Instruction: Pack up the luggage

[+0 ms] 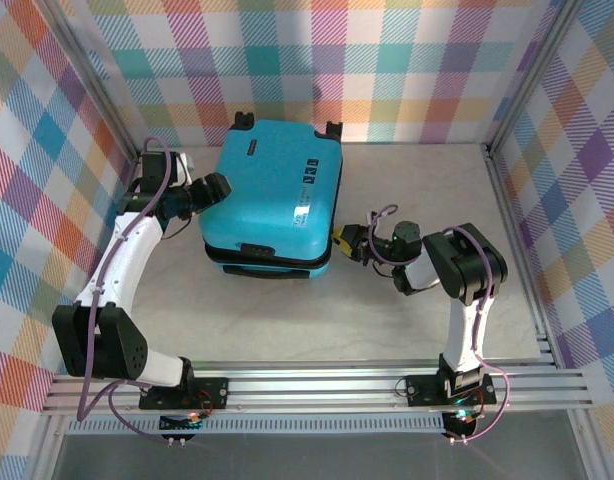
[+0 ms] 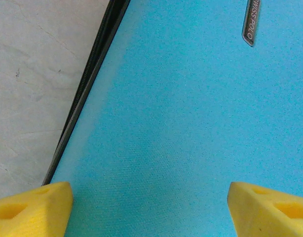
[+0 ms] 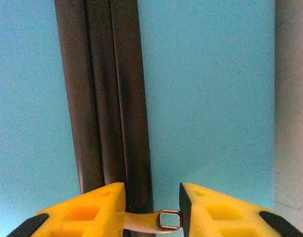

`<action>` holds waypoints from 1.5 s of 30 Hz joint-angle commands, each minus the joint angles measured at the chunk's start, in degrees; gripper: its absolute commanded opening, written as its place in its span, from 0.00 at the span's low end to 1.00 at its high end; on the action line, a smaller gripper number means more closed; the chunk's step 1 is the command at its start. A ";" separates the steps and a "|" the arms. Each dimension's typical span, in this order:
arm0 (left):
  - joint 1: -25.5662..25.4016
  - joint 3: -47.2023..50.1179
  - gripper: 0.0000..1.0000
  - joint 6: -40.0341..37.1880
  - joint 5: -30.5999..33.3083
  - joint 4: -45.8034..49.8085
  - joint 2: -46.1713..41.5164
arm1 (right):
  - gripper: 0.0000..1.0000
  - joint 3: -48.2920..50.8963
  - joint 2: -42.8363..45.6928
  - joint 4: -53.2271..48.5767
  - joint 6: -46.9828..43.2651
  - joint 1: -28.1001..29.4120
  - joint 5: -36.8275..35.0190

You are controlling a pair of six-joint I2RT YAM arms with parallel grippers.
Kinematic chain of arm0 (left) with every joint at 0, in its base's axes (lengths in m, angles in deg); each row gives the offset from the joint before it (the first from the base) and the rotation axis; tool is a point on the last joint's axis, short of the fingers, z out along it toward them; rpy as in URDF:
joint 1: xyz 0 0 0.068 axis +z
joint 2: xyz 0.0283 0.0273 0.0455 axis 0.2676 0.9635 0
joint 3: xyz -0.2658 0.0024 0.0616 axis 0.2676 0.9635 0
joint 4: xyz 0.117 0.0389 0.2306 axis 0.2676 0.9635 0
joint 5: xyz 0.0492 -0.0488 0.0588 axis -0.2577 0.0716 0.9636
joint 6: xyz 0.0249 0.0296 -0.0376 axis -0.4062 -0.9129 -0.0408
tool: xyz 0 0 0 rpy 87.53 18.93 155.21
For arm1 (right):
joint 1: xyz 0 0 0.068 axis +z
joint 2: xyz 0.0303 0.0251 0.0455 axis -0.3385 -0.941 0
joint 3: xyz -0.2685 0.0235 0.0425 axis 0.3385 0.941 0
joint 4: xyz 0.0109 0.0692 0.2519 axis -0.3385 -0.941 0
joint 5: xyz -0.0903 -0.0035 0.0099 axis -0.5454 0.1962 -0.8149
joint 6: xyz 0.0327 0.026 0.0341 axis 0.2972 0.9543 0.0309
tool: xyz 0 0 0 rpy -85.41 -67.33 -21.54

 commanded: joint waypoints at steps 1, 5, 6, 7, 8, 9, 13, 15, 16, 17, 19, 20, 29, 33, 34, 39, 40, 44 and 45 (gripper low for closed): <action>-0.27 0.85 0.82 -0.85 -1.21 0.92 -1.64 | 0.35 1.19 2.85 3.38 -0.13 0.52 1.31; -0.28 0.77 0.82 -0.89 -1.30 0.92 -1.63 | 0.34 2.19 4.01 3.39 -0.47 0.05 1.05; -0.31 0.72 0.82 -0.85 -1.30 0.92 -1.72 | 0.34 2.23 4.23 3.39 -0.52 -0.04 1.07; -0.31 0.72 0.82 -0.88 -1.30 0.92 -1.73 | 0.34 2.24 4.39 3.39 -0.58 -0.08 1.20; -0.35 0.72 0.82 -0.99 -1.29 0.92 -1.73 | 0.33 2.18 4.50 3.39 -0.48 -0.15 1.31; -0.27 0.72 0.82 -0.93 -1.30 0.92 -1.73 | 0.32 2.04 4.63 3.31 -0.47 -0.10 1.33; -0.30 0.81 0.82 -1.01 -1.24 1.01 -1.99 | 0.28 2.13 5.28 2.90 -0.80 -0.21 1.33; -0.27 0.82 0.82 -1.01 -1.21 1.09 -2.00 | 0.26 2.21 5.54 2.52 -1.11 -0.17 1.33; -0.31 0.80 0.82 -1.04 -1.19 1.10 -1.95 | 0.25 2.24 5.73 2.23 -1.33 -0.17 1.28; -0.27 0.83 0.82 -1.02 -1.19 1.11 -2.06 | 0.24 2.25 5.98 1.94 -1.68 -0.22 1.33; -0.27 0.89 0.82 -1.02 -1.09 1.12 -2.13 | 0.23 2.51 6.62 1.08 -2.48 -0.24 1.30; -0.27 0.98 0.82 -0.96 -1.04 1.12 -2.17 | 0.22 2.72 7.23 0.36 -2.99 -0.19 1.29; -0.23 2.22 0.82 -0.71 -0.79 1.00 -3.39 | 0.14 3.40 16.40 -16.92 -14.43 -0.18 1.15; -0.27 2.91 0.82 -0.55 -0.57 0.92 -4.22 | 0.14 2.53 21.03 -28.96 -21.80 -0.17 0.45; -0.29 3.14 0.82 -0.48 -0.61 0.92 -4.36 | 0.14 2.31 21.82 -30.92 -23.08 -0.17 0.44; -0.27 4.19 0.82 0.02 -0.86 0.29 -4.90 | 0.17 0.57 22.55 -35.53 -25.34 -0.14 1.11; -0.31 4.22 0.82 0.02 -0.88 0.31 -4.82 | 0.17 0.33 21.95 -35.44 -25.26 -0.09 1.41; -0.27 4.23 0.82 0.04 -0.80 0.48 -4.90 | 0.18 -0.24 19.39 -33.70 -24.45 -0.08 2.06; -0.27 4.28 0.82 0.02 -0.77 0.48 -4.98 | 0.20 -0.26 18.75 -33.30 -24.35 -0.01 2.01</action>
